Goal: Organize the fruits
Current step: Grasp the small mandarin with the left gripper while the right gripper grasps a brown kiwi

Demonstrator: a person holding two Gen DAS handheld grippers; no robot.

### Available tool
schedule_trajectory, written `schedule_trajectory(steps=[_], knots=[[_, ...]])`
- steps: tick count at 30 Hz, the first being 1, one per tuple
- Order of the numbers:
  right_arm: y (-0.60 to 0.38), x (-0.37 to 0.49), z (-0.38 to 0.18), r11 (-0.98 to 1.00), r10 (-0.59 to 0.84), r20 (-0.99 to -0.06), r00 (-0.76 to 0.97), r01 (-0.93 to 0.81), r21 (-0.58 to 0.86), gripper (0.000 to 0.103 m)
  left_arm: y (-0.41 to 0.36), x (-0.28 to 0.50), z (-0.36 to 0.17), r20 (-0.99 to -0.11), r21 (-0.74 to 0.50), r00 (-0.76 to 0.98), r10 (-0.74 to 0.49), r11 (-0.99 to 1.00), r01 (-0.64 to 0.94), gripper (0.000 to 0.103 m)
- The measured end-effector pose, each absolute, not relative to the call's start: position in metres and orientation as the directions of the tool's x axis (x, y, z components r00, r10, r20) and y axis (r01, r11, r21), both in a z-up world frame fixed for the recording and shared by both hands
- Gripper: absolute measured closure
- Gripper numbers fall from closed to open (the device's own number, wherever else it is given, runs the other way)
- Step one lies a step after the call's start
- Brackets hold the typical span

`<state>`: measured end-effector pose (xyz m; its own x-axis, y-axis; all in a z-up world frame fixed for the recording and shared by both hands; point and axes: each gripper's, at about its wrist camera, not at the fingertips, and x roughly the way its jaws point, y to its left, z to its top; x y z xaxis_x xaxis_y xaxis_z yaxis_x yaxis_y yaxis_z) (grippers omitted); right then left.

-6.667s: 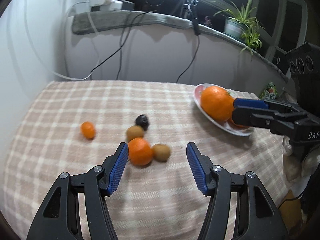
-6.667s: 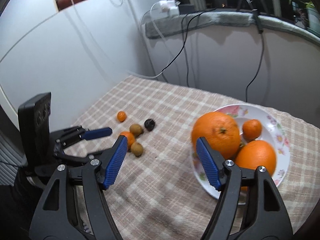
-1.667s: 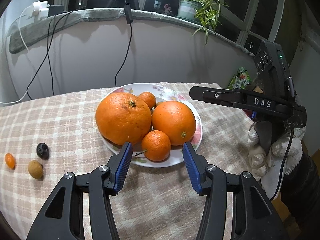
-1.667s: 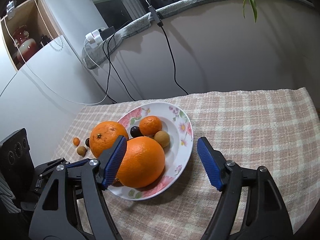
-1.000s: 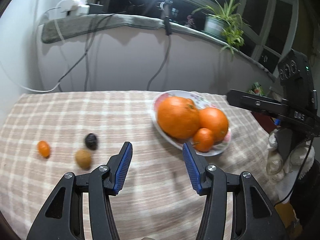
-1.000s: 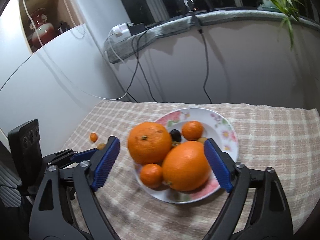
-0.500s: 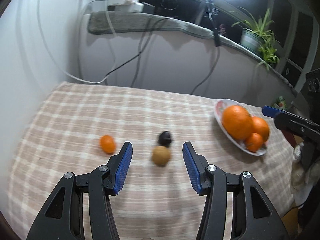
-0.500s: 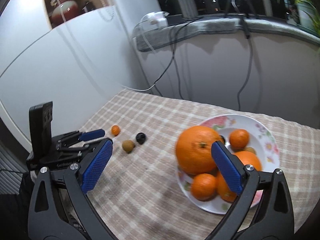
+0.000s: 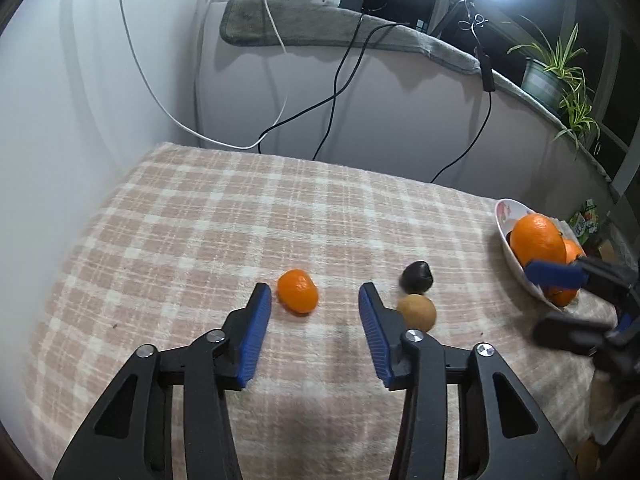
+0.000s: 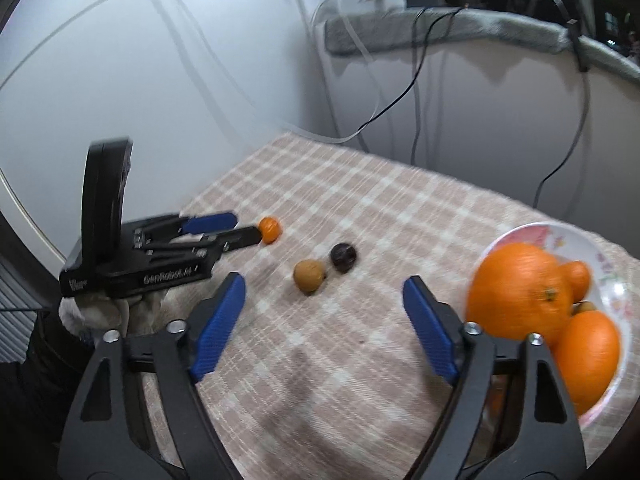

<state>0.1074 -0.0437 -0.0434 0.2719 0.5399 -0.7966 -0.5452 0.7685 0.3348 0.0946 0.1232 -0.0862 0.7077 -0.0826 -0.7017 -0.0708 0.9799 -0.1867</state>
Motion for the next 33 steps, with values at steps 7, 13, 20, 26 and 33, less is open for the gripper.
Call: schedule_trajectory(steps=[7,13,20,26,33], knots=[[-0.019,0.116,-0.074,0.756,0.530,-0.825,0.194,-0.549,0.356,0.050,0.131,0.106,-0.097,-0.719,-0.211,0.688,-0.100,0.974,-0.078,0.068],[-0.006,0.122,-0.089,0.752,0.519,-0.839,0.163,-0.553,0.357,0.056,0.135,0.112,-0.104,-0.730,-0.228,0.674,-0.113,0.970,-0.084,0.069],[0.005,0.129,-0.103,0.762,0.490,-0.859,0.147,-0.550,0.340,0.066,0.134,0.116,-0.110,-0.745,-0.225,0.657,-0.118,0.971,-0.080,0.075],[0.013,0.129,-0.108,0.766,0.466,-0.872,0.149,-0.562,0.313,0.069,0.134,0.117,-0.110,-0.745,-0.226,0.657,-0.119,0.971,-0.080,0.079],[0.014,0.128,-0.106,0.767,0.465,-0.871,0.159,-0.564,0.306,0.075,0.134,0.116,-0.109,-0.740,-0.225,0.662,-0.116,0.971,-0.081,0.079]])
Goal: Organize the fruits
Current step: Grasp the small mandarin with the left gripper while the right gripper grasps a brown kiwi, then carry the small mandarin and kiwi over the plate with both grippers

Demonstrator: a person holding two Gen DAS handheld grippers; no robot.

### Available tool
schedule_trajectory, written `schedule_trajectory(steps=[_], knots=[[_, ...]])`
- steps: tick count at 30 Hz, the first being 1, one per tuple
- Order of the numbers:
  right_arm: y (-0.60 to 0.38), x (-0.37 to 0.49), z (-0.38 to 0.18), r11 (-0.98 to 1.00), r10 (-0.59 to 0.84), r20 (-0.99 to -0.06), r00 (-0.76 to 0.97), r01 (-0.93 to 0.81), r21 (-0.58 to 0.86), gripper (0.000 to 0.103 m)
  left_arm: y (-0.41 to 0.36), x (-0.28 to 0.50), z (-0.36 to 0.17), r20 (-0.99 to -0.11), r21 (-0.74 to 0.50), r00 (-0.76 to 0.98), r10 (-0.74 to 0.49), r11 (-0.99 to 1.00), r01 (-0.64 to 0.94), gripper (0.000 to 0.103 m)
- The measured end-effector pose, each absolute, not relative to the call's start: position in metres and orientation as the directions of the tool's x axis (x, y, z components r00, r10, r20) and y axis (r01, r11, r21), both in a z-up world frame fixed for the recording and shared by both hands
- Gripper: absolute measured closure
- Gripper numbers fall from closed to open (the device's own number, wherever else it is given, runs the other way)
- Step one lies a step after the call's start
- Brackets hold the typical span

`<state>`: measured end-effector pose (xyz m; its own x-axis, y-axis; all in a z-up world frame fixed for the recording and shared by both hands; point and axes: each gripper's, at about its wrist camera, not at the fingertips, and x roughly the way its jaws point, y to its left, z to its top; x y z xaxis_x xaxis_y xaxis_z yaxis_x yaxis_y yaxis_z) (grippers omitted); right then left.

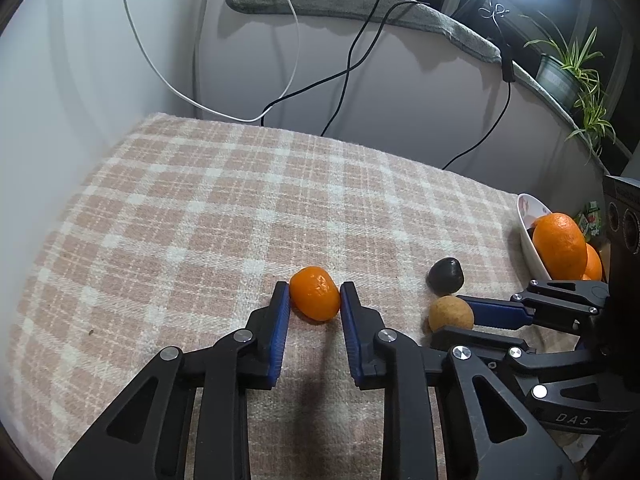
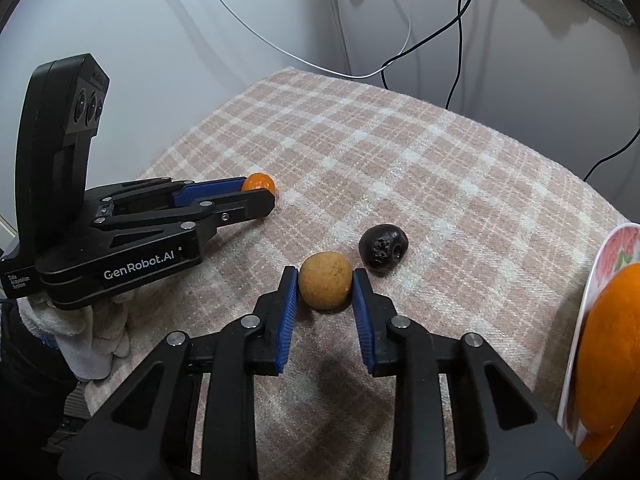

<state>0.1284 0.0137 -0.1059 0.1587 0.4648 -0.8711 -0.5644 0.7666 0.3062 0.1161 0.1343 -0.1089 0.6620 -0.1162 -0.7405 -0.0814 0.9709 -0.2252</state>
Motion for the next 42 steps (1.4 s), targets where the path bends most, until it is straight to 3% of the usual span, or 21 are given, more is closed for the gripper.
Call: schedule_trajectory(steps=[23,42], knots=[[-0.059,0.113,-0.039,0.777,0.541,-0.789,0.292,-0.532,0.337,0.075,0.092,0.106,-0.062,-0.668,-0.254,0.721,-0.183,0.967,0.010,0.080],[-0.185,0.129,-0.014,0.880,0.451,-0.766,0.457,-0.370,0.298,0.075,0.013,0.160,-0.039,-0.637,-0.287,0.700,-0.322,0.942,0.172,0.080]])
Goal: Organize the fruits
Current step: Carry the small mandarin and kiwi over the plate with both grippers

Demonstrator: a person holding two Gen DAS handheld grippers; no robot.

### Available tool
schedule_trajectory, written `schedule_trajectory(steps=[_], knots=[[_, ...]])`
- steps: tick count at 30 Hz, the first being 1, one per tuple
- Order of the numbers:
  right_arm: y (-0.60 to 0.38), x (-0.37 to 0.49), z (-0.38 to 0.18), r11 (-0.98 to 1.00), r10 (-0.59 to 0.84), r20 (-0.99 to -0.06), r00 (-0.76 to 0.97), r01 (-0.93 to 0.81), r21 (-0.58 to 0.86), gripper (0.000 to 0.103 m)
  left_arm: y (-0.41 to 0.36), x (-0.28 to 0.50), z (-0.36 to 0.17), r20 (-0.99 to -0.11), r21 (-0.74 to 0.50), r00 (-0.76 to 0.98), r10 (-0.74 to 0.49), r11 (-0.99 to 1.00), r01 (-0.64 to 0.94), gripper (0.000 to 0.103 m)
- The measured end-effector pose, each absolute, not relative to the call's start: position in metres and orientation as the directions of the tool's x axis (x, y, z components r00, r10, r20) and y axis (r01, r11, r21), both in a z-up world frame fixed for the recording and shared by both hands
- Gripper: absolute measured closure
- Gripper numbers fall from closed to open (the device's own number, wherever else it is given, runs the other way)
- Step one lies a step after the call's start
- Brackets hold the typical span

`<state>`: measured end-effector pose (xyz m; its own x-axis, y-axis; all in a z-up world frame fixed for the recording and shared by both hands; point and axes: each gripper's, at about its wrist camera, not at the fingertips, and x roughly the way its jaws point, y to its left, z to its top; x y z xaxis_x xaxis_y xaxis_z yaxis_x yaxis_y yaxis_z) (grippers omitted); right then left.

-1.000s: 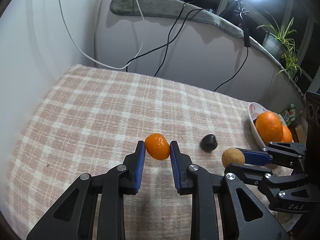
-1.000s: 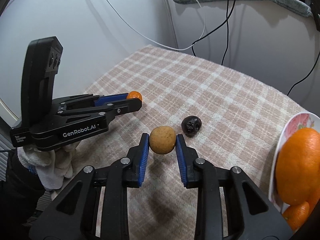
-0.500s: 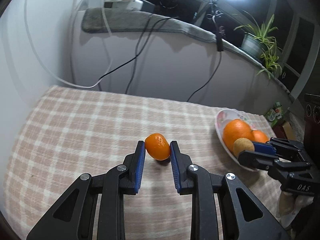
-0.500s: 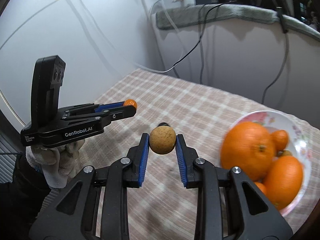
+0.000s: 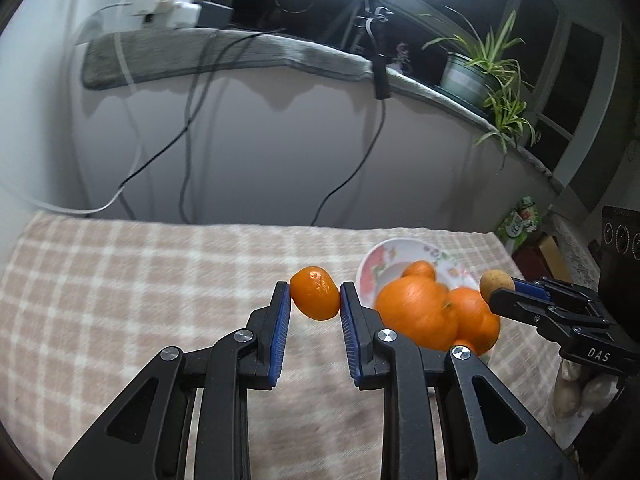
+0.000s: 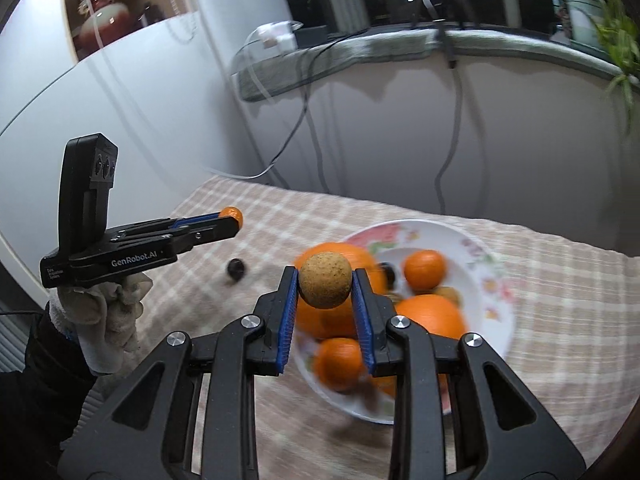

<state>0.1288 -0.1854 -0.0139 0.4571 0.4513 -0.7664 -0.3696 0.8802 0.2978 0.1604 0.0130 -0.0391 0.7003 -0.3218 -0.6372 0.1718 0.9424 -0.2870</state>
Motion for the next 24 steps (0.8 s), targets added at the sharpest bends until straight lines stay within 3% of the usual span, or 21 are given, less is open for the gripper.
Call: schedule_trajectory(steps=[24], knots=[[-0.256,0.153,-0.049,0.922,0.386,-0.796,0.467,-0.222,0.317,0.075,-0.062,0.236,-0.047,-0.676,-0.338,0.579,-0.455,0.891,0.305,0.080]])
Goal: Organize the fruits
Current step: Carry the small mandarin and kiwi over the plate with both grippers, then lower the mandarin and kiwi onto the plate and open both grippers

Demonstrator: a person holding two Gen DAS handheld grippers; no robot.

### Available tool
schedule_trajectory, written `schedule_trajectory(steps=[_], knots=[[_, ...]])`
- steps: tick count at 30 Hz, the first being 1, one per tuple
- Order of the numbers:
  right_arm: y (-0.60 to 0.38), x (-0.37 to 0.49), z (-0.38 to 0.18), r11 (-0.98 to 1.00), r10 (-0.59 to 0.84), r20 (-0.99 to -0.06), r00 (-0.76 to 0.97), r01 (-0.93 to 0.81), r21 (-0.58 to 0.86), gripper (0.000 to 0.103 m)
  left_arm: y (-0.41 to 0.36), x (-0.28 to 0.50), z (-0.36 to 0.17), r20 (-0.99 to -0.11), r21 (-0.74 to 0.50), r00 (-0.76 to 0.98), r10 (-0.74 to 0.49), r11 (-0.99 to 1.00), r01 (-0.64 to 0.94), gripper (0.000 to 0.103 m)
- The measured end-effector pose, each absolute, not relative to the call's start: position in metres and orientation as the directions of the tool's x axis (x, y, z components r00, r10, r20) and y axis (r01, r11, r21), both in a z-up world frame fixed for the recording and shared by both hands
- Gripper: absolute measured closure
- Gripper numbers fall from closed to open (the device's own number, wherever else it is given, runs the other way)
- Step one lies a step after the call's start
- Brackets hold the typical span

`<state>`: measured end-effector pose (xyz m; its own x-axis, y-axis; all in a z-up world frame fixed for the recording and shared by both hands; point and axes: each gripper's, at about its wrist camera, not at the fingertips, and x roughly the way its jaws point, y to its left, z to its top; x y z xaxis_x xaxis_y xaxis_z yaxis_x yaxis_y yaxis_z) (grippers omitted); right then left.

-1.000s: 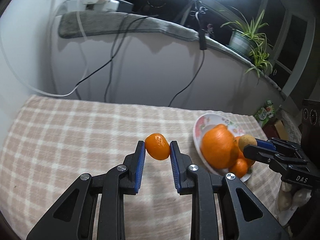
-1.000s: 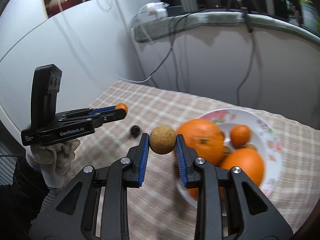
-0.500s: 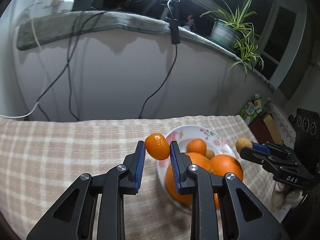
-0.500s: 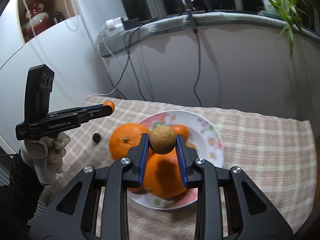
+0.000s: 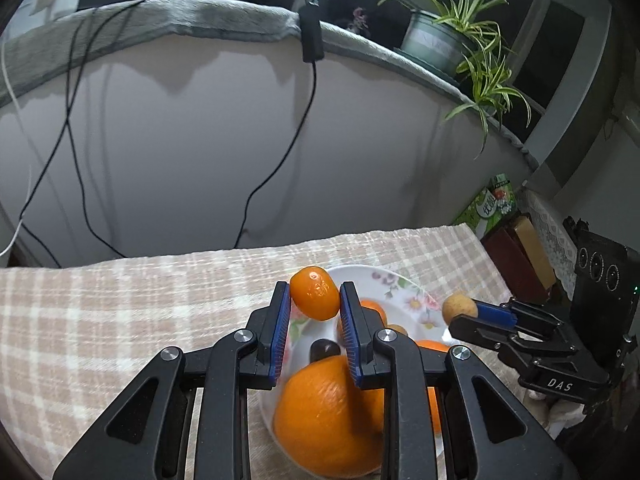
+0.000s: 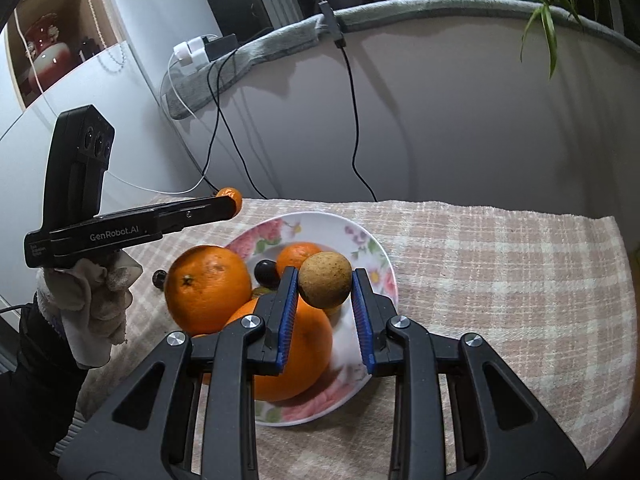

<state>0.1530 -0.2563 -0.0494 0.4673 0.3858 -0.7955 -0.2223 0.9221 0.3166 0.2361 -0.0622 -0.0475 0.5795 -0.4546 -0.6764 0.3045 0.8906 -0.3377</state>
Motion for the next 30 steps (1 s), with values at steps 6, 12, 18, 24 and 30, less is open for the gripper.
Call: schedule_trajectory(steps=[6,12,18,24,30], knots=[[-0.259,0.159,-0.057,0.918,0.395,-0.797,0.457,-0.210,0.335,0.075,-0.069,0.239,-0.049,-0.686,-0.332,0.566,-0.457,0.889,0.315,0.080],[-0.259,0.160,-0.061,0.914,0.405,-0.800,0.443,-0.207,0.348,0.075,-0.073,0.241,-0.050,-0.693,-0.333,0.553,-0.463,0.886,0.324,0.079],[-0.257,0.164,-0.064,0.914,0.407,-0.802,0.437,-0.202,0.353,0.075,-0.076,0.241,-0.050,-0.698,-0.328,0.546,-0.463,0.885,0.332,0.079],[-0.259,0.164,-0.063,0.914,0.406,-0.799,0.443,-0.196,0.356,0.063,-0.077,0.241,-0.051,-0.700,-0.330,0.542,-0.465,0.884,0.332,0.079],[-0.261,0.163,-0.059,0.915,0.404,-0.790,0.461,-0.192,0.355,0.049,-0.076,0.240,-0.050,-0.697,-0.339,0.537,-0.476,0.878,0.338,0.075]])
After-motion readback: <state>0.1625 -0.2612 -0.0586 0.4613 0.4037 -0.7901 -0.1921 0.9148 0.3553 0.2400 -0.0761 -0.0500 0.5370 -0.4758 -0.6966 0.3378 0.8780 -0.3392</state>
